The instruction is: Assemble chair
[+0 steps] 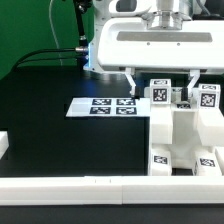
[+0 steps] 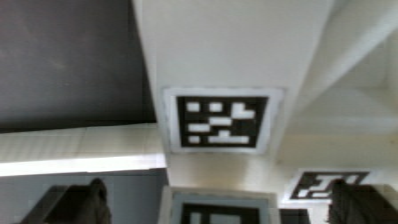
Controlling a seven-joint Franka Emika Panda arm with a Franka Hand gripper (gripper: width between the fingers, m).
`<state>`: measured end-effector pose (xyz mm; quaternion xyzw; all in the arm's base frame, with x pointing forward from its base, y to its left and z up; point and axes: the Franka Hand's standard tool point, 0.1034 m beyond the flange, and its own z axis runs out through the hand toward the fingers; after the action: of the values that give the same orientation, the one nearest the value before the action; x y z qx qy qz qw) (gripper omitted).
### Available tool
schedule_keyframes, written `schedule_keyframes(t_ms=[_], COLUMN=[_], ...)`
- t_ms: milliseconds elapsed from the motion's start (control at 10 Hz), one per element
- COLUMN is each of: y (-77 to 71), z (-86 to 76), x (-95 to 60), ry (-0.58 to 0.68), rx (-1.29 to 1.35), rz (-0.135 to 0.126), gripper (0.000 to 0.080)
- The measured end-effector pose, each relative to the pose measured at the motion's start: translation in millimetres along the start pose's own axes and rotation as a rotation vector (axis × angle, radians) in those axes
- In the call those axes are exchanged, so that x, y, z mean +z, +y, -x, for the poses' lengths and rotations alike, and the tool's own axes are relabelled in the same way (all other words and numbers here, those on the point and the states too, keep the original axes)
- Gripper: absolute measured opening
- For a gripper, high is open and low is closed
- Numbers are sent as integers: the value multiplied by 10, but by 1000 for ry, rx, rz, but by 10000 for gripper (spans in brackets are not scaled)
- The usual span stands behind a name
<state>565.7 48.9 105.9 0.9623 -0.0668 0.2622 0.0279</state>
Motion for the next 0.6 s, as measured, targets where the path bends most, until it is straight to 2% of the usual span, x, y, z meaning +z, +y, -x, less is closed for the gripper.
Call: schedule_keyframes(t_ms=[200,300,400,600], y=[28,31,30,26], z=[-44,-13,-48,-66], x=[-77,-98,-120,-139], ry=[-61,-150,-256,-421], rx=[14,26,45,66], rz=[-15,-30,-47,-67], gripper=[639,648,648,648])
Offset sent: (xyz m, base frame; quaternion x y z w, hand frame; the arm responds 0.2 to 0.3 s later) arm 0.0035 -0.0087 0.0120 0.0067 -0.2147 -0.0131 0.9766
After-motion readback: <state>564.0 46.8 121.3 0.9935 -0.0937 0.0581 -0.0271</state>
